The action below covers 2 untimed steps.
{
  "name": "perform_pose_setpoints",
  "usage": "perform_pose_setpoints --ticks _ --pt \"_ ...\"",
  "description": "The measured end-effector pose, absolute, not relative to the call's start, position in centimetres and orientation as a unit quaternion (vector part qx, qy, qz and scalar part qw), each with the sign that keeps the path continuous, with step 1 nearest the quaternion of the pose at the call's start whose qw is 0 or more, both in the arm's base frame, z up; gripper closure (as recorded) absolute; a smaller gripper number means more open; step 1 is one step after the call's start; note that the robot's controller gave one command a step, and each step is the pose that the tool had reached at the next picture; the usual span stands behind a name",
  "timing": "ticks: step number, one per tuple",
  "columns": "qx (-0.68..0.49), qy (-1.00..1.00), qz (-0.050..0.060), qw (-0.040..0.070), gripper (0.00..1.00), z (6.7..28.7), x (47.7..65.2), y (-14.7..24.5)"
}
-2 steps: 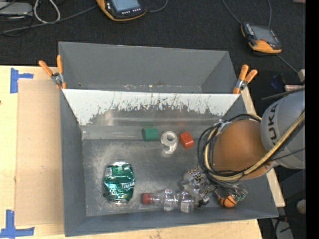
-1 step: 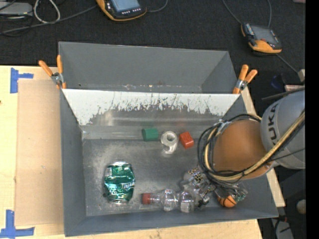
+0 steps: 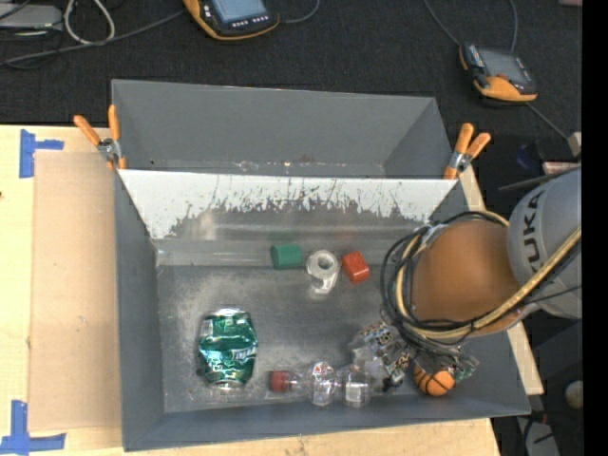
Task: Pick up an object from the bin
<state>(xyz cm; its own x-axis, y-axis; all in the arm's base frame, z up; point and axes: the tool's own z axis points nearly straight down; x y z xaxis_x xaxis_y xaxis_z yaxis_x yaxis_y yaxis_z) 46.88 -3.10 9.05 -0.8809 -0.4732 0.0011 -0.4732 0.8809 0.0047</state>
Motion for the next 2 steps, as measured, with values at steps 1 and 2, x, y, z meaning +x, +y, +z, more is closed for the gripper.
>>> perform_pose_setpoints --ticks 1,2 --pt "0.244 -0.970 -0.002 0.000 1.00 10.3 47.0 -3.1" --pt "0.242 -0.970 -0.003 0.001 1.00 14.6 46.9 -3.0"
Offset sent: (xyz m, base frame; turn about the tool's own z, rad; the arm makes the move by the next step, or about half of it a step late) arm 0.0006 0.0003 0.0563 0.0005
